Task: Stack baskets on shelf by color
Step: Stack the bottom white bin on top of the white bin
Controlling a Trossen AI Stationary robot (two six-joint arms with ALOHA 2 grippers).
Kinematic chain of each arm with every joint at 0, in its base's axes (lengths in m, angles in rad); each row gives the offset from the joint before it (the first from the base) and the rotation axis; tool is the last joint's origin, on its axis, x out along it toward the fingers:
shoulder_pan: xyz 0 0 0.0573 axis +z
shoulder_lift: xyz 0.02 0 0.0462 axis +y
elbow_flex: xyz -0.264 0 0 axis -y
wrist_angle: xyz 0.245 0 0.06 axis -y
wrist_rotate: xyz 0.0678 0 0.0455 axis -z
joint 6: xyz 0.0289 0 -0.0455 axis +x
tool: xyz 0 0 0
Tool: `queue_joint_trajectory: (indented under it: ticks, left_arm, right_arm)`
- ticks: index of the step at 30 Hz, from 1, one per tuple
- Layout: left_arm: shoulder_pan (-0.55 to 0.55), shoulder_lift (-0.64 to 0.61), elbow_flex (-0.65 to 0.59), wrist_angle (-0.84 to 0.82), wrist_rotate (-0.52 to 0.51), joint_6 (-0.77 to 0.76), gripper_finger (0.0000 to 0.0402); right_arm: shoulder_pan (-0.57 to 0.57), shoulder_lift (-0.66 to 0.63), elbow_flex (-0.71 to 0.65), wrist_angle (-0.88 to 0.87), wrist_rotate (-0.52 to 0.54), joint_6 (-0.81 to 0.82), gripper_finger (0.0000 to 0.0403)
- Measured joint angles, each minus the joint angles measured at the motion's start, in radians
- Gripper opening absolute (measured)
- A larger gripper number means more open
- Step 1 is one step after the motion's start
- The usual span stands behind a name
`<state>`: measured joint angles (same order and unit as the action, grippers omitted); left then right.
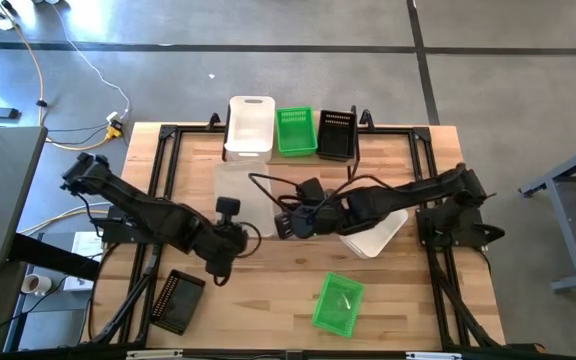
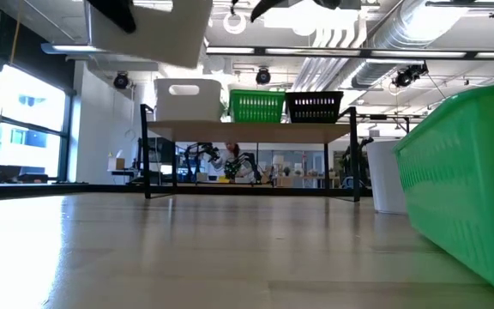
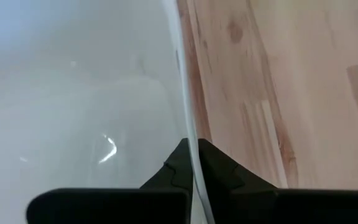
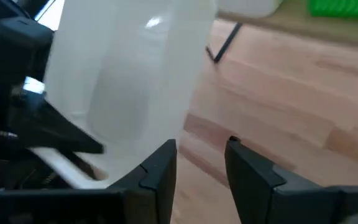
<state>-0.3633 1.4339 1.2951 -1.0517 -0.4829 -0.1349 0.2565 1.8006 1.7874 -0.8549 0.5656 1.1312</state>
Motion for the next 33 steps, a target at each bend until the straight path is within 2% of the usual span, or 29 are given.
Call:
queue_joint_trajectory:
  ticks: [11, 19, 25, 33]
  left_arm:
    - [0.105, -0.211, 0.014, 0.001, 0.0, 0.14, 0.0001]
    - [0.273, -0.307, 0.094, 0.001, 0.004, 0.424, 0.0001]
    - [0.431, -0.323, 0.168, 0.005, 0.087, 0.604, 0.0001]
    - [0.69, -0.322, 0.226, 0.041, 0.308, 0.765, 0.0001]
  right_arm:
    - [0.001, -0.053, 0.0, -0.002, 0.082, -0.145, 0.0122]
    - [-0.046, -0.056, 0.0, -0.001, 0.082, -0.246, 0.0122]
    - [-0.099, -0.056, 0.0, -0.002, 0.079, -0.353, 0.0122]
    - [-0.185, -0.056, 0.0, -0.002, 0.062, -0.508, 0.0122]
